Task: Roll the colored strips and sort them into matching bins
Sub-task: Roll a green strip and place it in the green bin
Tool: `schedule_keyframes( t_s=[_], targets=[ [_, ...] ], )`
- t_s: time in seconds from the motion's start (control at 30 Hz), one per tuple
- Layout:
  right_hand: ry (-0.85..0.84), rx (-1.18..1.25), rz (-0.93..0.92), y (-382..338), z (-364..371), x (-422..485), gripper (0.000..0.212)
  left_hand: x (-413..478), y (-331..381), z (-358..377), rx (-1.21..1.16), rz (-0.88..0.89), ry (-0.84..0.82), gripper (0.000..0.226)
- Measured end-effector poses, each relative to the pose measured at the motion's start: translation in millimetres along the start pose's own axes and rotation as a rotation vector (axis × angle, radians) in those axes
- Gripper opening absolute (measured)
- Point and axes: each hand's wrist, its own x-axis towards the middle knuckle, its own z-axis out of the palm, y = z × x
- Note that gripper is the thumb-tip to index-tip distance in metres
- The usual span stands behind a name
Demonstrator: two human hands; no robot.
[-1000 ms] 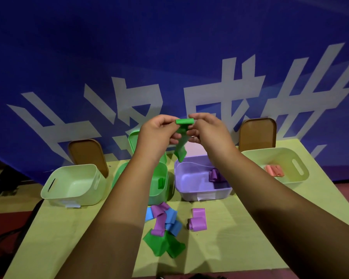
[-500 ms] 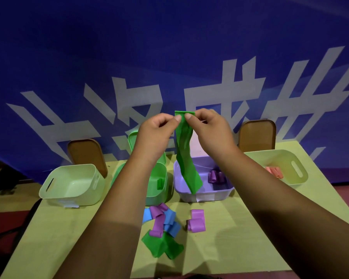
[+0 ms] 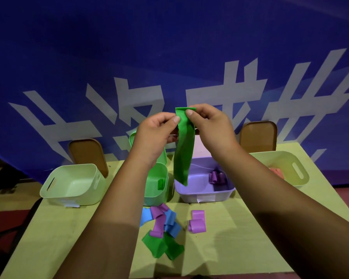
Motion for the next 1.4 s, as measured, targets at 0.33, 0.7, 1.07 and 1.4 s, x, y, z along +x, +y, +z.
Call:
schedule_keyframes(
  t_s=[0.33, 0.7, 1.07, 1.4],
  targets=[
    [0.009, 0.100, 0.039, 4.9, 0.2, 5.4, 0.012, 2.3, -12.8, 7.2, -0.271, -0.171, -0.073, 0.021],
    [-0.088, 0.100, 0.002, 9.4, -1.7, 8.2, 0.016, 12.1, -16.0, 14.1, -0.372, -0.257, -0.101, 0.027],
    [-0.153, 0.121, 0.057, 12.8, -4.2, 12.4, 0.018, 19.5, -20.7, 8.8, -0.208, -0.253, -0.140, 0.022],
    [-0.174, 0.198, 0.040, 7.5, 1.6, 19.9, 0.018, 28.5, -11.2, -0.5, 0.042, -0.043, -0.023, 0.009]
  ],
)
